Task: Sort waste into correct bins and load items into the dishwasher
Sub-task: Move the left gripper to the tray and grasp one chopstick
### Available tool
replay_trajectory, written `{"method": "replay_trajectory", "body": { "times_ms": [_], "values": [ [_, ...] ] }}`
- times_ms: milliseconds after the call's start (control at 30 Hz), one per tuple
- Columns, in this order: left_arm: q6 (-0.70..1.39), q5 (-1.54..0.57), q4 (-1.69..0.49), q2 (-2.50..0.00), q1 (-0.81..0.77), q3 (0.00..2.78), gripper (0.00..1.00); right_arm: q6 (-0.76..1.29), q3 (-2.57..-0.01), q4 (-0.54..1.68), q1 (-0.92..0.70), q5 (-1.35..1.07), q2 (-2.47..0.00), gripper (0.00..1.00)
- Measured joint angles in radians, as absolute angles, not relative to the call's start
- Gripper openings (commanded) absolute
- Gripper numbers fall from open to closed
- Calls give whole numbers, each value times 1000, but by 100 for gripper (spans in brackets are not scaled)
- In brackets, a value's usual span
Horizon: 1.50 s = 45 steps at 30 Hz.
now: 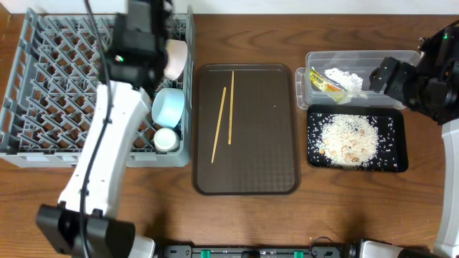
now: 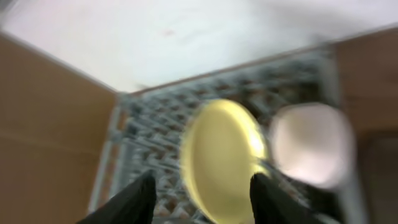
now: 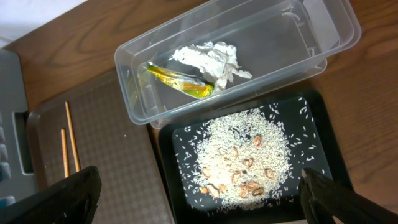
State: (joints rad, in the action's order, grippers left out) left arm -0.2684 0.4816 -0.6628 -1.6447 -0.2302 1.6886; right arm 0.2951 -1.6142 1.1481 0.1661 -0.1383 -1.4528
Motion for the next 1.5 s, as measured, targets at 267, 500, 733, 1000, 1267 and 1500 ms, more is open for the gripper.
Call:
{"method": "replay_trajectory", "body": {
  "times_ms": [267, 500, 733, 1000, 1267, 1500],
  "values": [
    [-17, 196, -892, -1705, -362, 1686, 50, 295, -1614, 1148, 166, -138, -1453, 99],
    [253, -22, -947, -1843, -368, 1676, 46, 295, -1614, 1148, 166, -138, -1453, 99],
    [383, -97, -936, -1972, -421, 1672, 47, 295, -1614, 1148, 166, -138, -1453, 99],
    [447, -118, -931, -2064, -446, 1672, 47, 295, -1614, 1148, 166, -138, -1453, 99],
    [453, -122, -930, -2129, -452, 1672, 47, 295, -1614, 1148, 166, -138, -1453, 99],
    [461, -121, -908, -2170, -478, 1672, 46, 295, -1614, 1148, 166, -138, -1453, 99]
  ]
}}
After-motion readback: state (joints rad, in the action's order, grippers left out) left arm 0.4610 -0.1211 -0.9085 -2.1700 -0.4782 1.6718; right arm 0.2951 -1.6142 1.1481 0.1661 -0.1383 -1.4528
